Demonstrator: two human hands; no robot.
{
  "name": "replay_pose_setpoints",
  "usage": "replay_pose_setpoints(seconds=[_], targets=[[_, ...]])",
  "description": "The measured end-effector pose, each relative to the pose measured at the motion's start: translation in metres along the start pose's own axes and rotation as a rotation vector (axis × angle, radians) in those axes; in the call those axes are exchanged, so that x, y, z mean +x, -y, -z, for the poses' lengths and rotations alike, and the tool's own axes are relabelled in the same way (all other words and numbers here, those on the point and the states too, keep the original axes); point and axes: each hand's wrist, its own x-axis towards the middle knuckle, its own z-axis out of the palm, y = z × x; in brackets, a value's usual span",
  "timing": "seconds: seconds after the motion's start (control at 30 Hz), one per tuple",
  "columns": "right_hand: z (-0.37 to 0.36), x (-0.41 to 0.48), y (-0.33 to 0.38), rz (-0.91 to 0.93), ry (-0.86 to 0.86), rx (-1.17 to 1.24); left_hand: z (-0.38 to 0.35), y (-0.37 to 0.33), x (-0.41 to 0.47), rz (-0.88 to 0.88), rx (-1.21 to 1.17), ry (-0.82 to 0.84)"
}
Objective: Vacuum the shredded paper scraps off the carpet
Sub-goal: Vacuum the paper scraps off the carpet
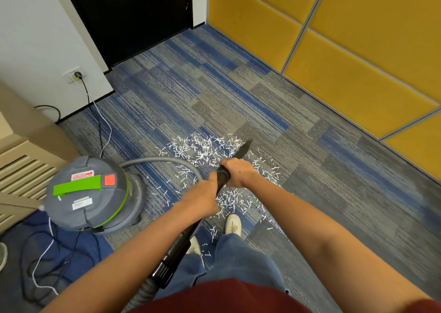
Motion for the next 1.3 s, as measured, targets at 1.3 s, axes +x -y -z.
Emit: replay_pose_setpoints(seconds=[1.3], targets=[[-0.005,-0.014,0.025,0.049,-0.017,-0.173,-0.009,0.021,-0.018,-0.007,0.003,0.011]])
